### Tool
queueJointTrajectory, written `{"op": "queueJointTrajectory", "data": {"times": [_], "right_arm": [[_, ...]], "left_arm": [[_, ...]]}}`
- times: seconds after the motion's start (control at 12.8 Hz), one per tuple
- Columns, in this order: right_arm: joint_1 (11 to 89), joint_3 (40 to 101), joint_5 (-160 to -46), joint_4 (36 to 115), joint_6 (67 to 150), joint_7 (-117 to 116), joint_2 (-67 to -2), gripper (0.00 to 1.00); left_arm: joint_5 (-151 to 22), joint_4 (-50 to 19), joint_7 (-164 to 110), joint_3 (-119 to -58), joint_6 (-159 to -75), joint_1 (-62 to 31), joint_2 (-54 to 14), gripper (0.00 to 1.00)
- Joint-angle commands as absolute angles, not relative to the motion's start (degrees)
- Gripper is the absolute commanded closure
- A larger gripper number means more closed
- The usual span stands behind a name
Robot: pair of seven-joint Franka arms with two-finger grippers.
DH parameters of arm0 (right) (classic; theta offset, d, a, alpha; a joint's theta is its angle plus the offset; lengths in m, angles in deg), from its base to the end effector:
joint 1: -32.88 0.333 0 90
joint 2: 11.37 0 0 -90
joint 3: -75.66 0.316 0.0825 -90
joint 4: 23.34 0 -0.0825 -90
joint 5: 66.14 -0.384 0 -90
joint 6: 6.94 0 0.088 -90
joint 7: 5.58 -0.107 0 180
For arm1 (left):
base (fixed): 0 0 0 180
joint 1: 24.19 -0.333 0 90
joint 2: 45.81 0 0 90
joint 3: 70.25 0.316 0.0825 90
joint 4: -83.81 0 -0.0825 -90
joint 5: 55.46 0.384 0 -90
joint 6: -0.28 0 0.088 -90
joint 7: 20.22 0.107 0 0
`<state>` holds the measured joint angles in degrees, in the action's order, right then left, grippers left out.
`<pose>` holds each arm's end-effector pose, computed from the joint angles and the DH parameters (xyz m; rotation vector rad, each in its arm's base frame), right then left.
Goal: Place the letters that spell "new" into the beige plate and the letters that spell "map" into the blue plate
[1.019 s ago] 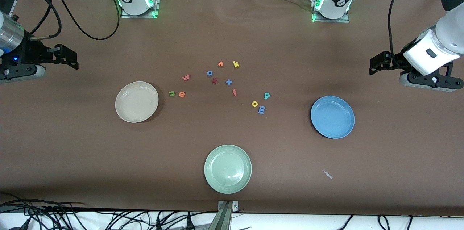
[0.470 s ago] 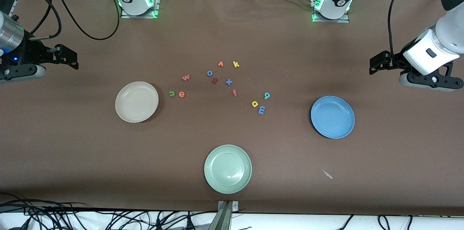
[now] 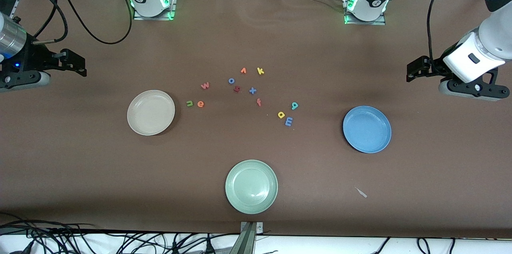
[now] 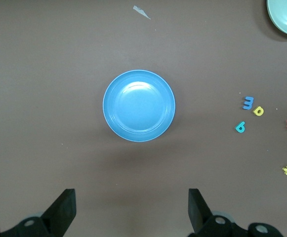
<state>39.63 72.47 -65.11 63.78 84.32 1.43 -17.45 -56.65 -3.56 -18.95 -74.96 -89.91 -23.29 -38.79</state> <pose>0.5867 0.0363 0.5896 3.1049 0.2886 -0.0536 0.5868 -0.0570 0.5765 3.1059 -0.1850 -0.1152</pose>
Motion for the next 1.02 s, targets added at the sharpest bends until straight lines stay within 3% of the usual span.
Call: {"op": "queueJointTrajectory", "data": {"times": [0.0, 0.94], "right_arm": [[39.6, 72.6, -65.8, 62.4, 83.7, 1.4, -17.8, 0.0], [39.3, 72.7, -65.4, 62.2, 83.4, 1.2, -18.5, 0.0]], "left_arm": [[-56.9, -2.2, -18.8, -74.9, -88.7, -23.0, -38.3, 0.0], [-56.9, -2.2, -18.8, -74.9, -88.6, -23.0, -38.3, 0.0]]}}
